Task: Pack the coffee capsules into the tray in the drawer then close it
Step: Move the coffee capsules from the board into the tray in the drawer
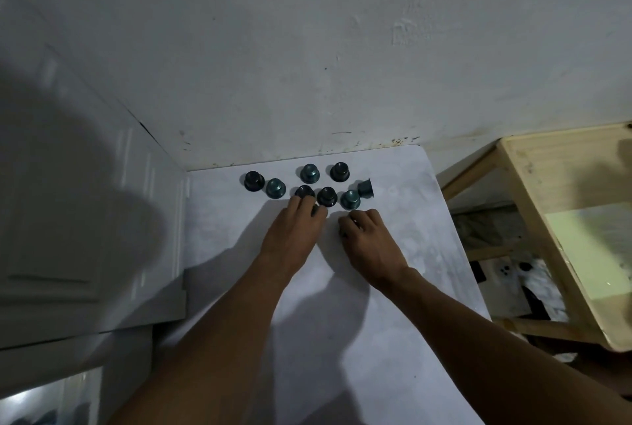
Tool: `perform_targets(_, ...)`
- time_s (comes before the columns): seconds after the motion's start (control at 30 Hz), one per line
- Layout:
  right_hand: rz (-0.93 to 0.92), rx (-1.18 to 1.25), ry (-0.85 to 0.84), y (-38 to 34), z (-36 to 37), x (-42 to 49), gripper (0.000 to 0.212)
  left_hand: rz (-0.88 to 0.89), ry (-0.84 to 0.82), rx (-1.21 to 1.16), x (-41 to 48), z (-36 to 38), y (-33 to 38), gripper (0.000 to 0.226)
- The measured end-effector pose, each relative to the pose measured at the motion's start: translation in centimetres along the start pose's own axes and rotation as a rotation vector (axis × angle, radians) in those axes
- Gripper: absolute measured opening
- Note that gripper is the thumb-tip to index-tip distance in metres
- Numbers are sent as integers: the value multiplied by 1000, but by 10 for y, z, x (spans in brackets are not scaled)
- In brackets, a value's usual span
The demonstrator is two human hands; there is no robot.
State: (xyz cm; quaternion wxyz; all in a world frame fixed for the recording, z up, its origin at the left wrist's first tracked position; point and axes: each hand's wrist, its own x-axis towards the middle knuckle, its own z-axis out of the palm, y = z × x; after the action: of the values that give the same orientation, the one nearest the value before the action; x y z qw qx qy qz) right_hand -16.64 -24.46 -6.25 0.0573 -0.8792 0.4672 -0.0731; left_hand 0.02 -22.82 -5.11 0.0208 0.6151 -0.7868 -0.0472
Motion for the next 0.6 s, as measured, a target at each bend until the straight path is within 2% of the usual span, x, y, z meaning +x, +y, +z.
perform_targets(0.2,27,39,-6,2,3,-2,15,-30,14,-28,2,3,-2,59)
perform_targets(0.3,86,91,-56,0,-1,-4,12,-72,15,-70,0,7,-3,49)
perform_targets(0.4,175,206,-107,-4,-12,-5,19,-136,10,-190,-6,4,0,39)
perform_targets(0.5,275,319,-140,-7,-23,-9,20,-222,47,-345,-17,1,2,41)
perform_targets(0.6,326,378,-201,-10,-31,-14,46,-267,96,-467,-31,-6,4,44)
